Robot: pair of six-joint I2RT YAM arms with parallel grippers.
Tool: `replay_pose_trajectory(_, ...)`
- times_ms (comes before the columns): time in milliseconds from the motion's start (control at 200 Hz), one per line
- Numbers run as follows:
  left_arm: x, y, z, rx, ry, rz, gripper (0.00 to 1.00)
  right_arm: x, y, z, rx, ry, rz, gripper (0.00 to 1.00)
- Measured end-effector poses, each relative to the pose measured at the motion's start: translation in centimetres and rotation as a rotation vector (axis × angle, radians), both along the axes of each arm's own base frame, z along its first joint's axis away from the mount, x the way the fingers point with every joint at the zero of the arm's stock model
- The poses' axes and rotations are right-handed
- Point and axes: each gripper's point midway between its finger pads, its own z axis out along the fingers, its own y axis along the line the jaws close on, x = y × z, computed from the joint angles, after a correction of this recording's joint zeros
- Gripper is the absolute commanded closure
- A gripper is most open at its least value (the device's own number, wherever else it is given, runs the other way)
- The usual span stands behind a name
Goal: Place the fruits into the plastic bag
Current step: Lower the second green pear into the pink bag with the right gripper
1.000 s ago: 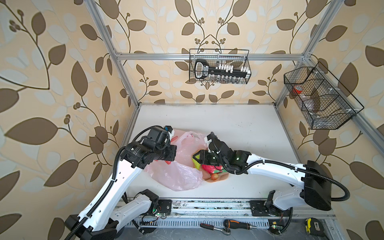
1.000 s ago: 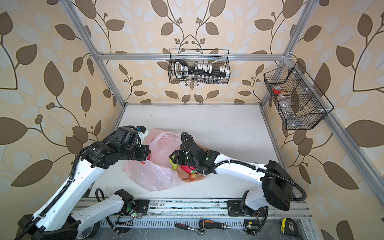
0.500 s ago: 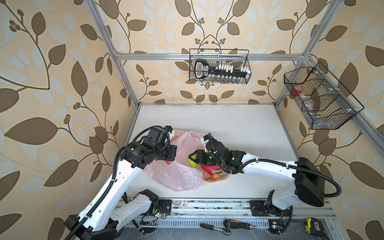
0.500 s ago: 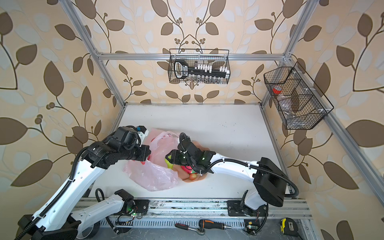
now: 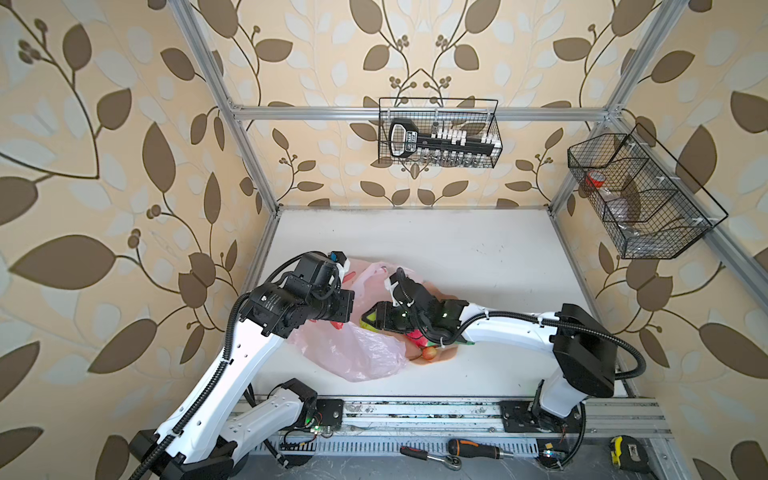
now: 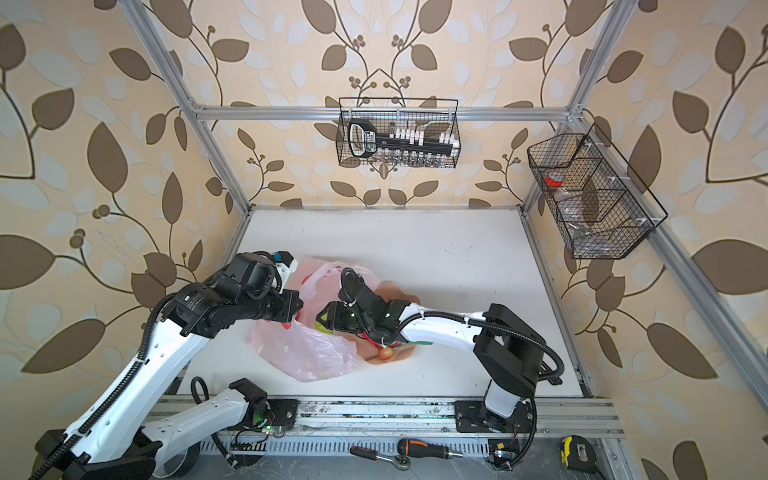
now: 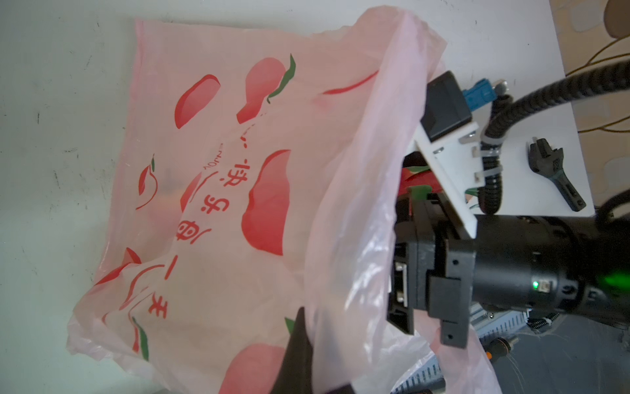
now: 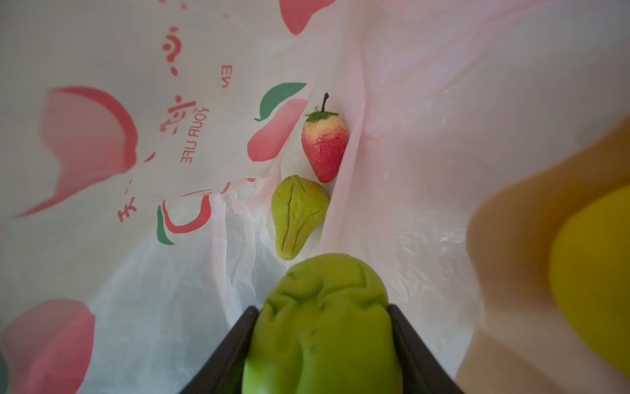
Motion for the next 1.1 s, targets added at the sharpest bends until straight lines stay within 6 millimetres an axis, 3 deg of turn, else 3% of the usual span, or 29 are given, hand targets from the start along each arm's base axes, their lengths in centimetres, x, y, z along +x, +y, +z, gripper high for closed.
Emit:
replay_pose_trajectory(170, -0.1, -0.2, 0.1, -0.009, 0.003, -0.005, 1.0, 0.1, 2.1, -0.5, 0.015, 0.022, 0.022, 0.66)
replay_pose_trajectory(470, -0.1, -0.3, 0.1, -0.016, 0.004, -0.009, 1.0, 0.8, 4.9, -3.1, 0.025, 0.1, 0.03, 0.65)
replay_pose_trajectory(870, 0.2, -0.6, 0.4, -0.031, -0.012, -0.014, 1.0, 1.7, 7.4, -4.4, 0.032, 0.156, 0.028, 0.59)
replay_pose_trajectory(1105, 0.0, -0.9, 0.5, -0.044, -0.006, -0.024, 1.0, 1.9, 7.8, -5.7, -0.004, 0.185, 0.025, 0.57)
